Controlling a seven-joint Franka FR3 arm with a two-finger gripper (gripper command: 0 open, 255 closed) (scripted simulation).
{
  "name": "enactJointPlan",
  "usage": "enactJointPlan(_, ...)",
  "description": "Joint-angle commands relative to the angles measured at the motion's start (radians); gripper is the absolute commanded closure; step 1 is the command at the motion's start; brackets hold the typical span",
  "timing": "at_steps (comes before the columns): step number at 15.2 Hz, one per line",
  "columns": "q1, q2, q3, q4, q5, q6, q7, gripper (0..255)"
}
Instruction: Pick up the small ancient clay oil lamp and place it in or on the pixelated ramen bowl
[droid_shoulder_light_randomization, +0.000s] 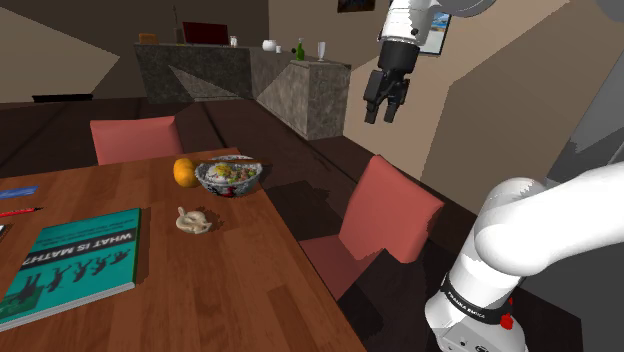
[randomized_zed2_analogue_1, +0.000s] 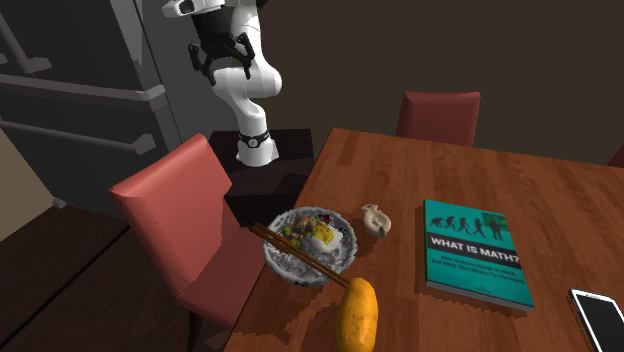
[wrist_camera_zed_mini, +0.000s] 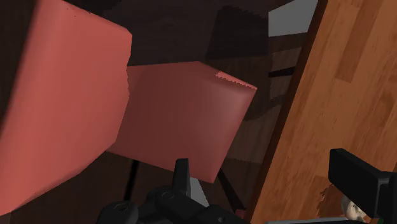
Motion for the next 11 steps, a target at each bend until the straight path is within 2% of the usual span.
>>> enactJointPlan(1,0.000,0.000,0.000,0.000,0.000,0.000,0.000,0)
enactJointPlan(11,0.064,0.234,0.162,0.011,0.072,0.249,0.120,0)
